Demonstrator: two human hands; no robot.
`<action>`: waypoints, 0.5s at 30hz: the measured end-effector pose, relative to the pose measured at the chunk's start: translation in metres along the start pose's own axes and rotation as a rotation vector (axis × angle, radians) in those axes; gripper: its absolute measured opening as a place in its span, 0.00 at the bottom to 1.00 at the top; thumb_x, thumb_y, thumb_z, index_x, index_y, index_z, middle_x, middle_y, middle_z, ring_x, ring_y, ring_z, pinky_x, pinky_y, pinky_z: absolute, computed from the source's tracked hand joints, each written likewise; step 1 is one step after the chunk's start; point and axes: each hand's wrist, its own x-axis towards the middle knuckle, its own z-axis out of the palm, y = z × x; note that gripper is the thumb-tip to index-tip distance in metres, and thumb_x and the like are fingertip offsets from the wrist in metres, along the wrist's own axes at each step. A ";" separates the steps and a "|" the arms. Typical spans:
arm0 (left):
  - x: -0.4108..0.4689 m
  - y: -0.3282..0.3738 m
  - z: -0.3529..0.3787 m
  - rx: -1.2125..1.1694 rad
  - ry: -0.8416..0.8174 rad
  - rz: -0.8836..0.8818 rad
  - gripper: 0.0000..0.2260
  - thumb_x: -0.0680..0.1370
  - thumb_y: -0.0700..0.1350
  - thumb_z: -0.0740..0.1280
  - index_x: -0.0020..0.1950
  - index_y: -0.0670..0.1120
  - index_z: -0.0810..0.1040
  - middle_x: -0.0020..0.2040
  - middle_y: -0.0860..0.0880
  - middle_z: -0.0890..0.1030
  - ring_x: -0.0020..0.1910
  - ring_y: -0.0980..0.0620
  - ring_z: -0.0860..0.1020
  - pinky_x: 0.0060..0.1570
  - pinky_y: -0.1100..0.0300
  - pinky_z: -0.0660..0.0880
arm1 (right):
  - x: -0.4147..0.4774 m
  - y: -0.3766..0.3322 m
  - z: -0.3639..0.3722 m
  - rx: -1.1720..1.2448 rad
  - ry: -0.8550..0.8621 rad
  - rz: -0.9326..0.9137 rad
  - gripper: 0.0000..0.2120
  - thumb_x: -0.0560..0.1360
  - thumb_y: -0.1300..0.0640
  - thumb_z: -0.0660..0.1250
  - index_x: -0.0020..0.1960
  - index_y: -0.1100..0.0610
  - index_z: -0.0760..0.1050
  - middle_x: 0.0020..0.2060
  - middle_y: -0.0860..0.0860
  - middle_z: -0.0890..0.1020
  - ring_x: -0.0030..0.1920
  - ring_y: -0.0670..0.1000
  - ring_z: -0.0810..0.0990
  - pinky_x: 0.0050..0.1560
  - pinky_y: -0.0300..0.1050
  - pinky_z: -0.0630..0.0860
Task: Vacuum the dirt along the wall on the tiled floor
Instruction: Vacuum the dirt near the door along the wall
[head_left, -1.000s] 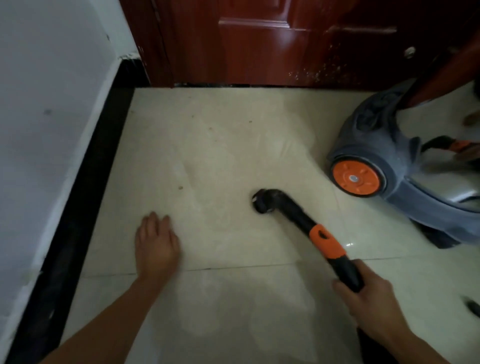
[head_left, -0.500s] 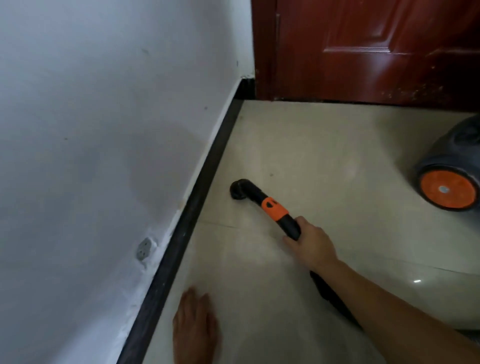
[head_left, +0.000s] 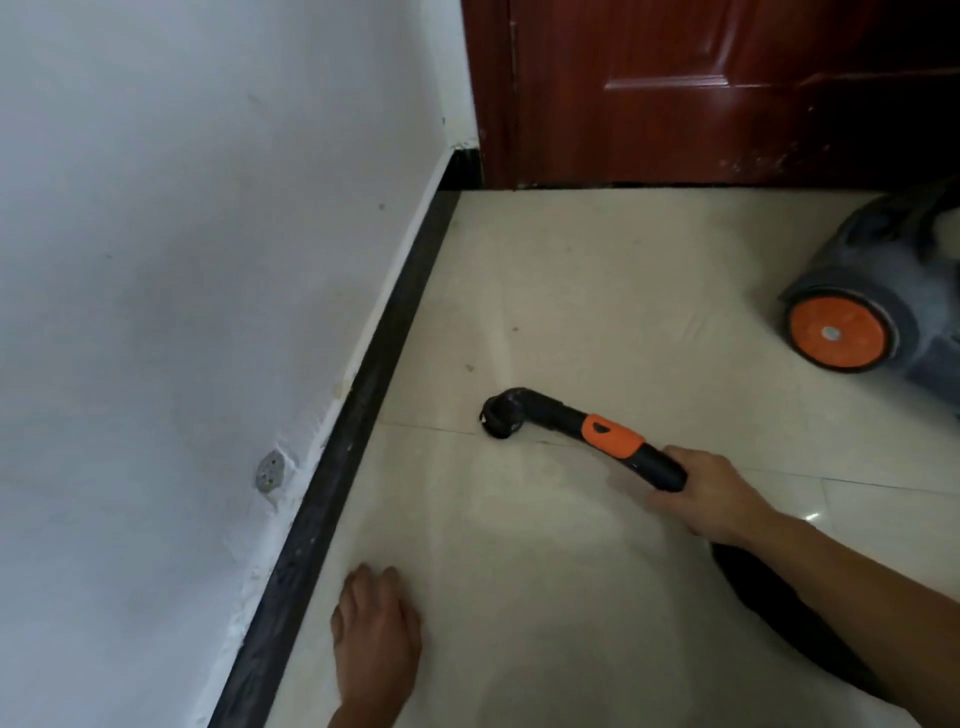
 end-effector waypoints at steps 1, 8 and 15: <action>0.001 0.006 -0.007 0.026 0.022 0.004 0.19 0.70 0.49 0.57 0.58 0.45 0.74 0.58 0.35 0.77 0.54 0.34 0.77 0.46 0.40 0.77 | -0.003 0.009 -0.004 0.009 -0.034 0.016 0.08 0.68 0.60 0.75 0.39 0.53 0.76 0.33 0.52 0.81 0.32 0.50 0.80 0.31 0.41 0.73; -0.018 0.038 -0.056 -0.106 -0.404 -0.045 0.17 0.81 0.49 0.61 0.69 0.46 0.73 0.68 0.45 0.74 0.64 0.47 0.74 0.63 0.54 0.71 | -0.079 0.055 -0.041 -0.090 -0.251 0.293 0.08 0.70 0.61 0.72 0.39 0.53 0.74 0.32 0.53 0.80 0.31 0.51 0.81 0.32 0.43 0.76; -0.030 0.137 -0.199 -0.451 -0.483 -0.111 0.12 0.81 0.48 0.64 0.47 0.42 0.82 0.49 0.41 0.84 0.50 0.41 0.81 0.58 0.46 0.75 | -0.154 -0.026 -0.106 0.007 -0.202 0.193 0.15 0.75 0.61 0.69 0.59 0.54 0.70 0.39 0.51 0.79 0.36 0.50 0.78 0.33 0.38 0.70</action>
